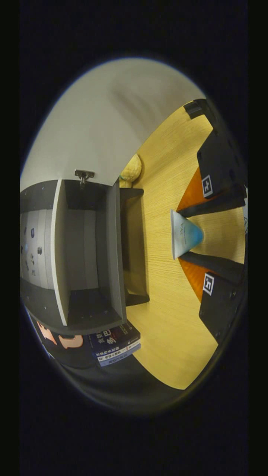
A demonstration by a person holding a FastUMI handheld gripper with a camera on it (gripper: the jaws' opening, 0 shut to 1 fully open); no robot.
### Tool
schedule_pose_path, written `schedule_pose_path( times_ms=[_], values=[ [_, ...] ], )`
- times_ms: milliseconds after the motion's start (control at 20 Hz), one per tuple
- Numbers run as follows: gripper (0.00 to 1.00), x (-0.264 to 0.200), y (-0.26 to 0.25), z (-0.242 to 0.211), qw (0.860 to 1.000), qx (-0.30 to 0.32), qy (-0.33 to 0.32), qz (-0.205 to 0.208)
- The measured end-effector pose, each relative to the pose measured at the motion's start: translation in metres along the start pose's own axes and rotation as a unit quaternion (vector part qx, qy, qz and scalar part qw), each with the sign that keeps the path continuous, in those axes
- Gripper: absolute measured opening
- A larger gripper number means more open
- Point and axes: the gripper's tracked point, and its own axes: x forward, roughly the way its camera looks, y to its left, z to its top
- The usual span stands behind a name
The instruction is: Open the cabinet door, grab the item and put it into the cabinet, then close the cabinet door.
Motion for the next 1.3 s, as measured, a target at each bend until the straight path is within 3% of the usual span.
schedule_pose_path(
  times_ms=[350,800,1300],
  values=[
    [0.60,-0.040,0.009,0.075,0.999,-0.011,-0.030,0.008],
    [0.60,-0.112,0.051,0.221,0.992,-0.001,-0.115,0.048],
    [0.59,-0.111,0.062,0.349,0.983,-0.027,-0.180,0.033]
  ],
)
